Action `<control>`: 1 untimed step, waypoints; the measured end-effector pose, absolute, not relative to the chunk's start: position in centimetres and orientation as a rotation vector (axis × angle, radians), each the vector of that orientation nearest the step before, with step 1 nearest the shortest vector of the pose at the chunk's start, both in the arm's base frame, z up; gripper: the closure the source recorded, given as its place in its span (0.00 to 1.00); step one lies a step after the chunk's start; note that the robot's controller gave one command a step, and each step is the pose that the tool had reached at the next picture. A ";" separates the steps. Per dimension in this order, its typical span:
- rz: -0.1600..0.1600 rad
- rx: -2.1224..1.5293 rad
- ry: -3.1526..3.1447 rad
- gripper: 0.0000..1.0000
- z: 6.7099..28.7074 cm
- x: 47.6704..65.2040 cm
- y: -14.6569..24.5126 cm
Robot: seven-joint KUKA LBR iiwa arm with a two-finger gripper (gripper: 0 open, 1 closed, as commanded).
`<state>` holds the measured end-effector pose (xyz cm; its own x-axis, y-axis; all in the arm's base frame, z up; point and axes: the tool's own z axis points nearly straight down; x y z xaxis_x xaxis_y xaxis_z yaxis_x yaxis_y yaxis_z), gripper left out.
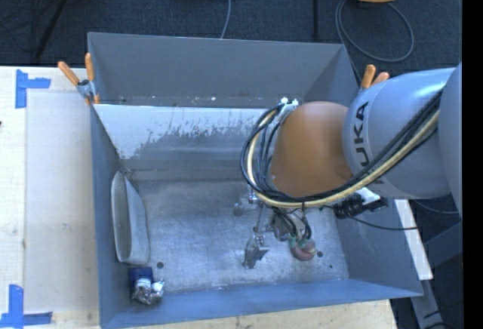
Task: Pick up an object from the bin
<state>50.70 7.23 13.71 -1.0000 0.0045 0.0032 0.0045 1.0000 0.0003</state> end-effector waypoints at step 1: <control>0.004 0.078 -3.142 0.00 17.7 50.8 -2.4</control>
Offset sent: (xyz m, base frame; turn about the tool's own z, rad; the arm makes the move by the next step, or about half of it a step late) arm 0.0009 -0.0919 0.0386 -0.0613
